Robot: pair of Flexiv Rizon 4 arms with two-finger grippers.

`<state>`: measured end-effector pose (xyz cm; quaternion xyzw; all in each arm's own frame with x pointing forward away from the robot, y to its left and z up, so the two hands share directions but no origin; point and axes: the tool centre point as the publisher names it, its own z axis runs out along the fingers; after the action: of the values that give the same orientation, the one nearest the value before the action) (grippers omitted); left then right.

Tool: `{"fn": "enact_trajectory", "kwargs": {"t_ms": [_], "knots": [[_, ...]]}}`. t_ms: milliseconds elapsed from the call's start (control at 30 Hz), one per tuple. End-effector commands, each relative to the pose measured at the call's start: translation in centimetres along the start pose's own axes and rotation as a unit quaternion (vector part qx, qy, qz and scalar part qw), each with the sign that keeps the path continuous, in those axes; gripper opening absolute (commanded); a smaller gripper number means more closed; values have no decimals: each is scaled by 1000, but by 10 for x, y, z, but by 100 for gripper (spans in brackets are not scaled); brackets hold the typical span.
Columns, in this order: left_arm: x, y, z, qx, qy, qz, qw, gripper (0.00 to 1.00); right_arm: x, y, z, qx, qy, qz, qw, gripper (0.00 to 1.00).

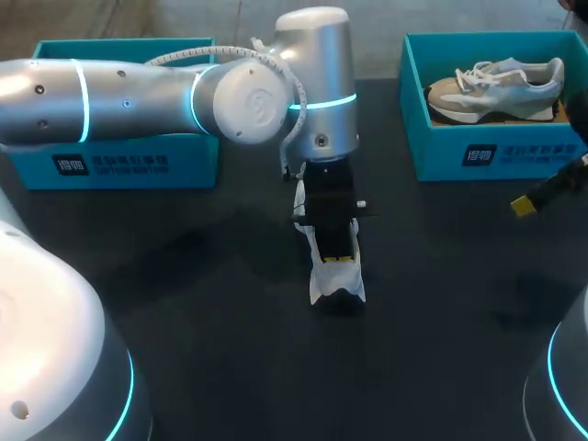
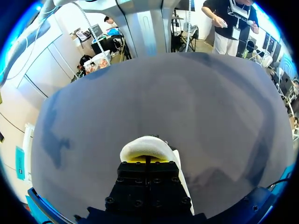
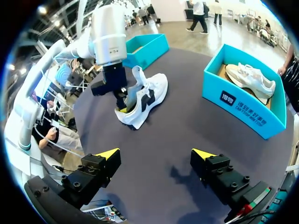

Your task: Take the shoe out of the shoebox, open the shoe tongue, remove and reinsert the insole, then place the shoe into the shoebox

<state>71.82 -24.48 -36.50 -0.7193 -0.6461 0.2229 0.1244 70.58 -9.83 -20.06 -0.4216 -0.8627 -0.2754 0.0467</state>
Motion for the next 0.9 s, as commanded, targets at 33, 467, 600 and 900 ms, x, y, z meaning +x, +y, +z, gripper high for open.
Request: {"fn": "enact_trajectory", "kwargs": {"t_ms": [33,467,600,900], "knots": [[-5,5,11,0,6,-2,1000,0,1,-1,0,0,-1,0,1000,100],[-2,21,37,-44,36,-27,998,0,1,-1,0,0,-1,0,1000,100],[0,26,43,-63,39,-33,997,0,1,-1,0,0,-1,0,1000,100],[11,30,32,-88,27,-44,995,0,1,-1,0,0,-1,0,1000,100]]}}
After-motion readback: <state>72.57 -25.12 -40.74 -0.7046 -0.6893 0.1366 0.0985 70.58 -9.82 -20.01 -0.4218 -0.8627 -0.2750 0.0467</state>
